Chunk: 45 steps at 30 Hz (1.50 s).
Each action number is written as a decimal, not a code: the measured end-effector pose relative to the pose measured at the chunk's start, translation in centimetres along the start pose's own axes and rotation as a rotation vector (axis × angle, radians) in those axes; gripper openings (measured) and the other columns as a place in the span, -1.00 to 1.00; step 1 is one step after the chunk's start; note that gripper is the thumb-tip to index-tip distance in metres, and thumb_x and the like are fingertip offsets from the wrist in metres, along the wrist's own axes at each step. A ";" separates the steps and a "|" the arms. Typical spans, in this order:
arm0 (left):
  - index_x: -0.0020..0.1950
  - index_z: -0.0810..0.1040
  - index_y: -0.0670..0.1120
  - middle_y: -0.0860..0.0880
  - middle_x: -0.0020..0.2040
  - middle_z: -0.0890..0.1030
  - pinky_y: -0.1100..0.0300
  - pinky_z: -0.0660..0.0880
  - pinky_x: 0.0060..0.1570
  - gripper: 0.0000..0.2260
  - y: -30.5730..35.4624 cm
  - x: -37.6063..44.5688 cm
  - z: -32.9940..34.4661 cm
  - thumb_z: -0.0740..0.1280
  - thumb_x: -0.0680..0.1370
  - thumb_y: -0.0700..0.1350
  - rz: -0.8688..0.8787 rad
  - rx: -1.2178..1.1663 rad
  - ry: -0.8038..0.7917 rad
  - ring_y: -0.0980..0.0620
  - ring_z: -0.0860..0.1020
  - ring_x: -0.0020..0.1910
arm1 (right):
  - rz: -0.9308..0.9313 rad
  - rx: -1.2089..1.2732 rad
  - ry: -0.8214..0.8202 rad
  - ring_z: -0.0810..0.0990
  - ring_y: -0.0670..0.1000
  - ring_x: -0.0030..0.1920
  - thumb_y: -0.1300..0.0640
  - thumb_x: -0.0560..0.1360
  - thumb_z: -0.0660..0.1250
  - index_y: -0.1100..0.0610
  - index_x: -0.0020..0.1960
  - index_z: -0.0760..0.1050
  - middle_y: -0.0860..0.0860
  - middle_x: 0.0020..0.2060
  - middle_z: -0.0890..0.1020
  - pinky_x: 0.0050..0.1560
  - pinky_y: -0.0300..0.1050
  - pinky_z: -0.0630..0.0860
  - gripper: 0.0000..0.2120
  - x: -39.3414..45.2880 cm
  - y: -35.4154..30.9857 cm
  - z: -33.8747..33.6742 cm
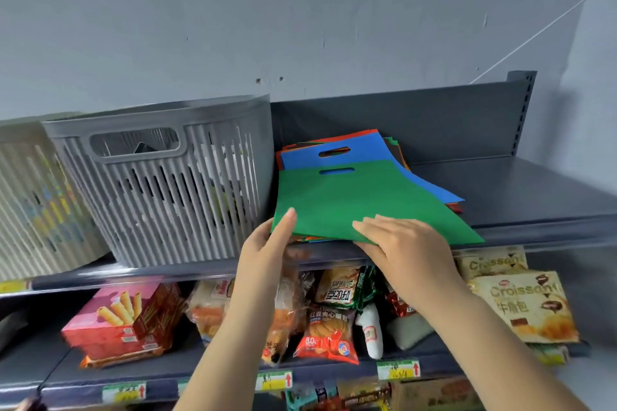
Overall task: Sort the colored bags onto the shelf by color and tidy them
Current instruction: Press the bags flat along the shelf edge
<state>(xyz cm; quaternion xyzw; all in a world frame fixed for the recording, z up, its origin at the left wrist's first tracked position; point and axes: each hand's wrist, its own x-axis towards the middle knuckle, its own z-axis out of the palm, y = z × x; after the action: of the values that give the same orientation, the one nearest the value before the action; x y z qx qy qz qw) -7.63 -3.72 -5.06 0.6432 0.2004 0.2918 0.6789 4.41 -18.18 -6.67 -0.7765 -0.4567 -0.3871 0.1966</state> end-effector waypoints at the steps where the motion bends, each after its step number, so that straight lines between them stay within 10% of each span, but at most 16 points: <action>1: 0.14 0.54 0.04 -0.06 0.00 0.67 0.07 0.48 -0.15 -0.59 -0.2 -0.2 -0.4 0.42 0.35 0.16 0.000 0.027 0.004 -0.06 0.63 -0.08 | 0.004 -0.014 -0.023 0.70 0.00 -0.15 0.02 0.29 0.38 0.09 -0.08 0.69 0.00 -0.17 0.72 -0.21 -0.07 0.61 -0.73 -0.3 -0.7 0.0; 8: 0.25 0.44 -0.08 -0.10 0.08 0.61 0.21 0.56 -0.42 -0.67 -1.5 -2.0 -3.4 0.24 0.55 -0.38 -0.041 -0.018 -0.028 -0.07 0.65 -0.35 | 0.309 0.314 -0.042 0.38 -0.21 0.31 -0.25 0.47 0.16 -0.03 0.23 0.53 -0.17 0.24 0.51 0.41 -0.08 0.15 -0.54 -4.8 -3.4 -1.5; 16: 0.37 0.37 -0.01 -0.06 0.15 0.58 0.04 0.63 -0.34 -0.53 -4.5 -4.2 -6.7 0.22 0.55 -0.40 -0.177 -0.018 -0.107 -0.17 0.65 -0.34 | 1.364 1.090 0.036 0.61 -0.02 -0.01 0.15 0.54 0.32 0.12 0.16 0.53 -0.02 0.03 0.65 -0.10 -0.09 0.51 -0.79 -7.7 -3.3 -4.4; 20: 0.27 0.36 0.21 0.00 0.27 0.51 -0.13 0.59 -0.10 -0.50 -5.5 -5.7 -5.9 0.25 0.54 -0.34 -0.140 0.096 -0.133 -0.21 0.64 -0.13 | 1.357 1.009 -0.048 0.63 -0.01 -0.08 0.29 0.53 0.29 0.02 -0.05 0.58 -0.07 -0.15 0.69 -0.17 -0.09 0.51 -0.80 -9.4 -3.6 -5.8; 27: 0.18 0.34 0.08 0.07 0.02 0.57 0.38 0.47 -0.45 -0.60 -7.1 -8.9 -3.2 0.20 0.54 -0.40 -0.066 0.163 -0.274 0.18 0.61 -0.39 | 1.279 0.731 -0.031 0.64 0.05 -0.06 0.38 0.52 0.24 0.03 0.00 0.57 -0.04 -0.10 0.68 -0.18 -0.08 0.56 -0.72 -13.7 -3.3 -10.2; 32: 0.25 0.40 0.12 0.05 0.11 0.59 -0.14 0.57 -0.03 -0.59 -8.1 -12.6 -0.9 0.28 0.52 -0.31 -0.057 0.236 -0.395 -0.19 0.64 -0.12 | 1.333 0.680 0.074 0.64 -0.10 -0.13 0.41 0.53 0.21 0.06 -0.01 0.57 -0.07 -0.11 0.66 -0.25 -0.28 0.53 -0.71 -18.6 -4.8 -14.8; 38: 0.33 0.37 0.03 -0.03 0.10 0.56 0.28 0.52 -0.52 -0.54 -8.8 -18.4 2.6 0.19 0.55 -0.41 -0.066 0.189 -0.571 0.05 0.62 -0.46 | 1.395 0.541 0.181 0.64 -0.08 -0.12 0.40 0.53 0.22 -0.05 -0.11 0.57 -0.14 -0.18 0.67 -0.19 -0.17 0.56 -0.63 -25.1 -7.4 -21.3; 45: 0.20 0.47 0.24 -0.02 0.01 0.64 -0.12 0.61 -0.22 -0.47 -10.5 -24.6 5.3 0.21 0.54 -0.41 -0.058 0.179 -0.813 -0.21 0.66 -0.20 | 1.494 0.392 0.351 0.62 -0.18 -0.10 0.41 0.51 0.24 -0.06 -0.06 0.57 -0.22 -0.16 0.65 -0.12 -0.27 0.51 -0.63 -32.2 -11.8 -27.8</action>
<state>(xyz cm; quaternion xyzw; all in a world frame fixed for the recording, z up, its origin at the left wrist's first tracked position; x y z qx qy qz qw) -21.18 -23.89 -17.54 0.7566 -0.0411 -0.0237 0.6522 -26.58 -48.41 -15.05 -0.7563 0.1634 -0.1817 0.6068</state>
